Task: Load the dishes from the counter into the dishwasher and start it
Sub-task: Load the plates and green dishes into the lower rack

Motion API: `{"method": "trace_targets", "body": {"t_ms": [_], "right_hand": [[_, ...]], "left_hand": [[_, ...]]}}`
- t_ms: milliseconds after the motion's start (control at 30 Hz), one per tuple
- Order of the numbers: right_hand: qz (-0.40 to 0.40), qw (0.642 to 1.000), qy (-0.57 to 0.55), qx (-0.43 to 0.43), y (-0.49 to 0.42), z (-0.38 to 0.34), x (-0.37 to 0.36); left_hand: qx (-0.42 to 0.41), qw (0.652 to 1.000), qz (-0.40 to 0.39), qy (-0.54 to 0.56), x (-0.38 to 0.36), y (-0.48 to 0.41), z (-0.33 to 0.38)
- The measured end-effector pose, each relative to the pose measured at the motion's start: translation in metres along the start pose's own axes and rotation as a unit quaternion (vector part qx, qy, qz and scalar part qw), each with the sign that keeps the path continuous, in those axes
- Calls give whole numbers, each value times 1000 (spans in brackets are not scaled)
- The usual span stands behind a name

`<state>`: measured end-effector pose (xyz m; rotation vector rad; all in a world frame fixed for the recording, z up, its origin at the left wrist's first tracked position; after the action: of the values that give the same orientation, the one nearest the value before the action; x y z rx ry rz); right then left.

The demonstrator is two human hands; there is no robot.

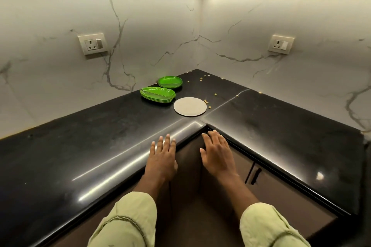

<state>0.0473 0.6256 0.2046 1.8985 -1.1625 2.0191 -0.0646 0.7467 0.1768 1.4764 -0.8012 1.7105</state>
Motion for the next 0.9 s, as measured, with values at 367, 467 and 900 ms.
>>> {"method": "trace_targets", "body": {"t_ms": [367,467,900], "right_hand": [[-92,995,-8,34,-116,74,-84],[-104,993,-19,52,-145,76,-95],[-223,965,60,125,-263,60,-165]], "left_hand": [[46,997,-67,-8,-28,-139,-1],[63,995,-77,-11,-35,-158,-11],[120,967,-226,15,-80,-281,-74]]}}
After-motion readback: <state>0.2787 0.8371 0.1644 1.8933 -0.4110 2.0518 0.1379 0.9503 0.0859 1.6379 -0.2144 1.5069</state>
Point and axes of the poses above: each hand's wrist, its own y-axis away from the middle knuckle, its own x-axis out of the back of the hand, z = x × y, the point moved 8 cm from there along -y, towards the middle knuckle, and after that the axes turned 5 degrees about y, right-handed, at the moved point
